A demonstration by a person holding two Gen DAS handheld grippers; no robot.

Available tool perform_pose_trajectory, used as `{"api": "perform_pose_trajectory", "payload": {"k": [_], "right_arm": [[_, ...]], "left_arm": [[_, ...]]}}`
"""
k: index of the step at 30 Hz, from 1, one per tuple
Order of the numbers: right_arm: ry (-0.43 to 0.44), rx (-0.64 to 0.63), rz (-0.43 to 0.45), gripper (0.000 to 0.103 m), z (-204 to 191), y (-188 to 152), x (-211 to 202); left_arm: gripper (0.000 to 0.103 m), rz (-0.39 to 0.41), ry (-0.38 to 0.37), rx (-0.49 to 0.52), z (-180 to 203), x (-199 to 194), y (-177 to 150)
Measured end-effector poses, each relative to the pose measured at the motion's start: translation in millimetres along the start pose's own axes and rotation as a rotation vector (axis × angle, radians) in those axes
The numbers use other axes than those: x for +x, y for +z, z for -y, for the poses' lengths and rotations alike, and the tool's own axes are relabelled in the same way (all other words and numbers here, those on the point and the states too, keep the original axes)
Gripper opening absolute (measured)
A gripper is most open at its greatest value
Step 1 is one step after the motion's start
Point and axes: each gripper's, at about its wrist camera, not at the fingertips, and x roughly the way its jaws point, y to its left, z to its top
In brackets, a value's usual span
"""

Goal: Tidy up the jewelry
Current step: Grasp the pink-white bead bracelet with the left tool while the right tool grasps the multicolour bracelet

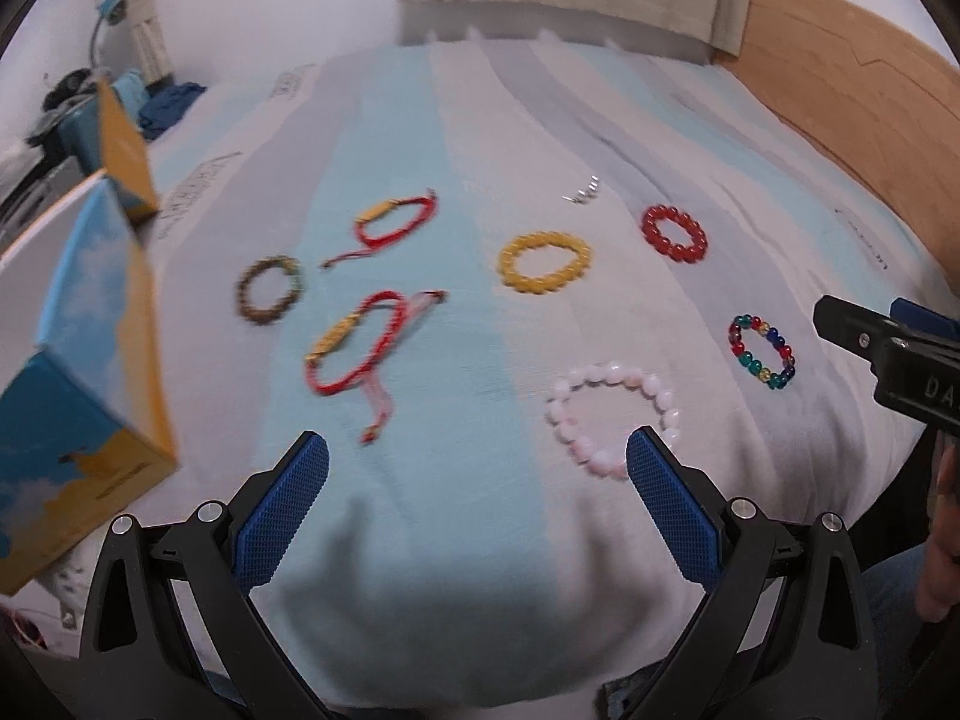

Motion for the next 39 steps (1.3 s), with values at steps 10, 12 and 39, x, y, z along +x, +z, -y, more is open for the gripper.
{"api": "perform_pose_trajectory", "payload": {"k": [10, 12, 39], "right_arm": [[0.032, 0.016, -0.139, 0.082, 17.6, 14.5, 66.4], [0.050, 0.023, -0.187, 0.080, 18.0, 14.7, 81.9], [0.116, 0.129, -0.253, 0.011, 34.8, 3.1, 102.0]], "left_arm": [[0.097, -0.069, -0.045, 0.027, 35.0, 52.6, 13.3], [0.097, -0.086, -0.055, 0.037, 40.3, 61.2, 14.0], [0.018, -0.138, -0.109, 0.060, 31.6, 69.6, 12.2]]}}
